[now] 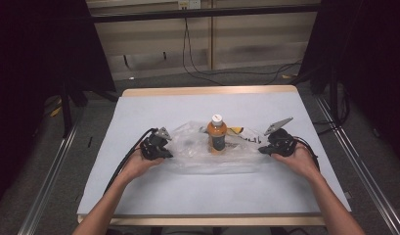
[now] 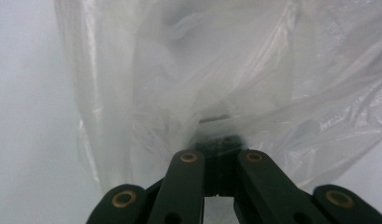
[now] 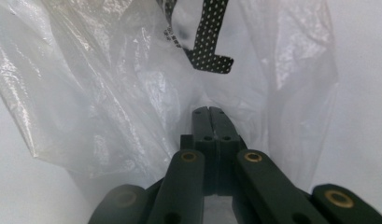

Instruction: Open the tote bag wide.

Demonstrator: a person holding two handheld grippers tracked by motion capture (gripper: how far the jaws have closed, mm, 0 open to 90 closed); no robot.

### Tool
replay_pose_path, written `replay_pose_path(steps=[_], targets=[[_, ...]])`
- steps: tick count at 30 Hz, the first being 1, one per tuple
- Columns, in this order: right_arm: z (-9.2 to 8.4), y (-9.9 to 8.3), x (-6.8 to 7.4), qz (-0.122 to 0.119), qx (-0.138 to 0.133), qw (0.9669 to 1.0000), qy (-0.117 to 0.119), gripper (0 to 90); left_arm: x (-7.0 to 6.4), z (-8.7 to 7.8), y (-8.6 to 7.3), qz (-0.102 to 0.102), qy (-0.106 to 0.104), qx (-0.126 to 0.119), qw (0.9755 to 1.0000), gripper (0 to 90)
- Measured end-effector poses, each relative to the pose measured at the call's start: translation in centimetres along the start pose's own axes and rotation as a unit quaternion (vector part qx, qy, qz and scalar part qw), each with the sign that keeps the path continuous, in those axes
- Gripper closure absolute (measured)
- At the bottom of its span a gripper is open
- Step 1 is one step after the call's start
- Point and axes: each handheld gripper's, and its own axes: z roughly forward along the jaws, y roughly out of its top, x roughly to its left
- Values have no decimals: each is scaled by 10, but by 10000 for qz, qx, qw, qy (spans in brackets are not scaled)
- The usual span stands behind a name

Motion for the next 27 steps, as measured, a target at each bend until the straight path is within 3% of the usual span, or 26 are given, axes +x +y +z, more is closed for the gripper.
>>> replay_pose_path(steps=[2, 6, 7, 9, 10, 11, 16, 20, 27], targets=[[0, 0, -1, -20, -41, 10000, 10, 900, -2, -1, -1, 23, -3, 24, 10000, 900], [0, 3, 1, 53, -178, 9998, 2, 900, -5, 2, -3, -142, -5, -265, 9995, 900], [0, 5, 2, 139, -267, 9995, 61, 900, -3, 1, -2, 42, -53, -165, 9998, 900], [-3, 10, 2, 147, -466, 9987, 149, 900, -9, 1, 0, -70, -92, -307, 9995, 900], [-5, 13, 2, 186, -535, 9982, 199, 900, -9, -1, 2, 50, -119, -334, 9994, 900], [-8, 15, 3, 191, -627, 9975, 264, 900, -12, -3, 4, -55, -178, -509, 9985, 900], [-18, 28, 13, 34, -882, 9955, 354, 900, -27, -13, 16, 139, -242, -658, 9974, 900], [-22, 37, 19, -73, -997, 9940, 448, 900, -37, -23, 25, 273, -298, -848, 9956, 900], [-27, 56, 23, -127, -1183, 9914, 535, 900, -45, -38, 45, 288, -425, -1253, 9908, 900]])
